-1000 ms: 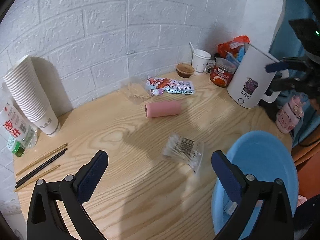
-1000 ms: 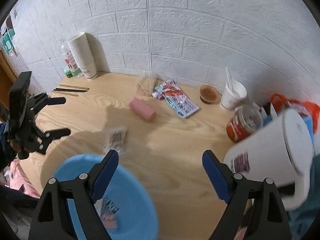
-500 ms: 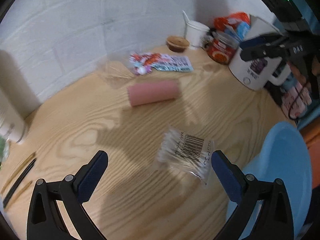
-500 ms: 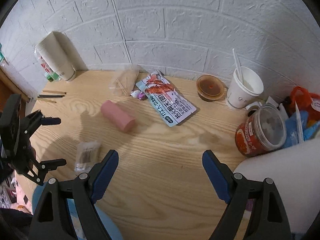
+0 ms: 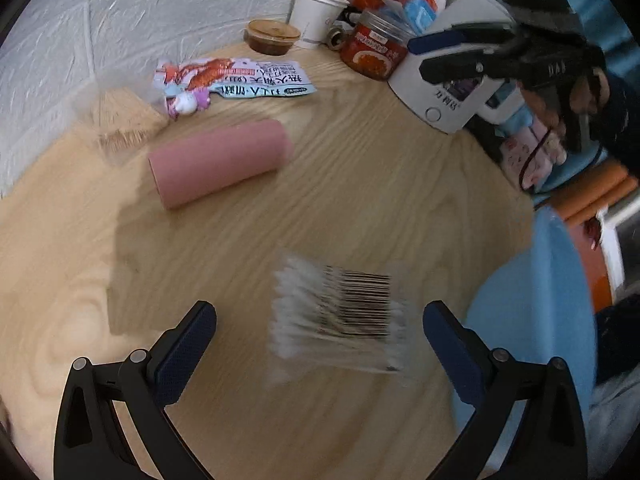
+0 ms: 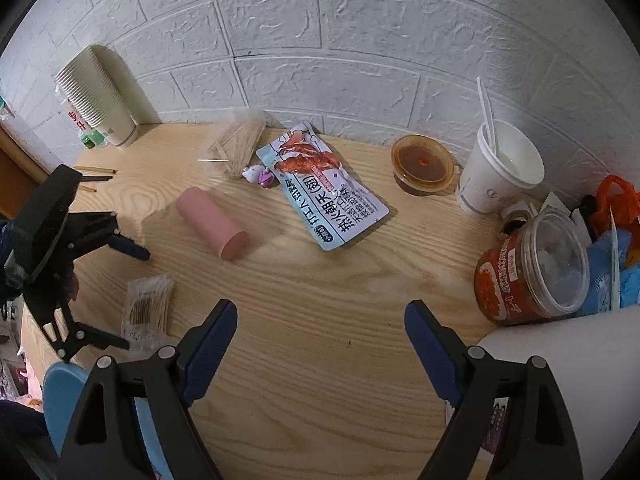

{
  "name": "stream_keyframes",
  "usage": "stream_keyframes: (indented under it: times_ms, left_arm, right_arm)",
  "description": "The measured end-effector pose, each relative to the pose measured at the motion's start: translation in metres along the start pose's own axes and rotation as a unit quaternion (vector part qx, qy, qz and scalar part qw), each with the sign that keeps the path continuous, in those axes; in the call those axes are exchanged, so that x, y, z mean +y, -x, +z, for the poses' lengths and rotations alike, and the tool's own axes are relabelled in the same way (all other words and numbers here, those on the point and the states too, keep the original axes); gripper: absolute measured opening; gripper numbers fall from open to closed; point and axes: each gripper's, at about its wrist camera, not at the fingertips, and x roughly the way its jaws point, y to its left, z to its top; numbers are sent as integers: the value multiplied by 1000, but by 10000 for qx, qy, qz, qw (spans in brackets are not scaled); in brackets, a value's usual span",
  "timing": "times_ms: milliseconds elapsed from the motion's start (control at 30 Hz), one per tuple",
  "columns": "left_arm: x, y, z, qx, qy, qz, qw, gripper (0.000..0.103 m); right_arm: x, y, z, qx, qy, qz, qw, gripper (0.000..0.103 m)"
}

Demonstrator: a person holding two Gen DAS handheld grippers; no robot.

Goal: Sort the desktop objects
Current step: 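Move the left tool toward the bag of cotton swabs, then grasp the cotton swab bag with the left tool and lift it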

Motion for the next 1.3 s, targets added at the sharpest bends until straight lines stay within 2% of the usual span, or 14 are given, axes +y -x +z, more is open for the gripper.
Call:
stream_keyframes:
  times_ms: [133,233,333,400,467,600,667,833,967,1000,1033,1067,1100,1300]
  left_arm:
    - [-5,1,0,288,-987,275,9943,103]
    - [-15,3,-1,448,-1397,212,9889,103]
    - [-25,-2,-1,468,-1478,66,9879,103]
    - [-26,-8,0,453,-1357,-9,9897,103]
    - [-21,-12,-2,354,-1187,35,9923,103]
    - [-27,-19,0,185,-1334,61,9909,103]
    - [-33,-23,-1,151,-1493,215,9884,103]
    - [-54,-33,-15,83,-2179,730,9732,103]
    - [-54,-32,-19,-30,-2119,775,9742,103]
    - [-55,-31,-19,-64,-2110,772,9744,102]
    - [-55,-28,-20,-124,-2127,743,9742,94]
    - [-55,-23,-22,-211,-2167,711,9734,78]
    - [-56,-19,-22,-310,-2185,660,9731,70]
    - [-62,-12,-21,-374,-2287,732,9700,66]
  right_arm:
    - [-1,-2,3,33,55,-7,10000,87]
    - [-3,-3,4,39,52,-15,10000,87]
    - [-6,-6,4,49,-35,5,10000,87]
    - [-6,-9,3,82,-72,32,9999,87]
    - [-3,-13,3,117,-62,50,9999,87]
    - [3,-18,4,153,0,122,9998,87]
    - [6,-19,4,156,34,118,9998,87]
    - [8,-21,7,147,50,119,9998,87]
    - [9,-20,8,130,64,125,9998,87]
    - [9,-20,8,129,69,133,9998,87]
    - [10,-21,8,128,79,152,9998,87]
    - [11,-21,8,132,90,165,9997,87]
    - [13,-22,8,140,108,174,9997,87]
    - [25,-23,8,153,388,158,9990,87]
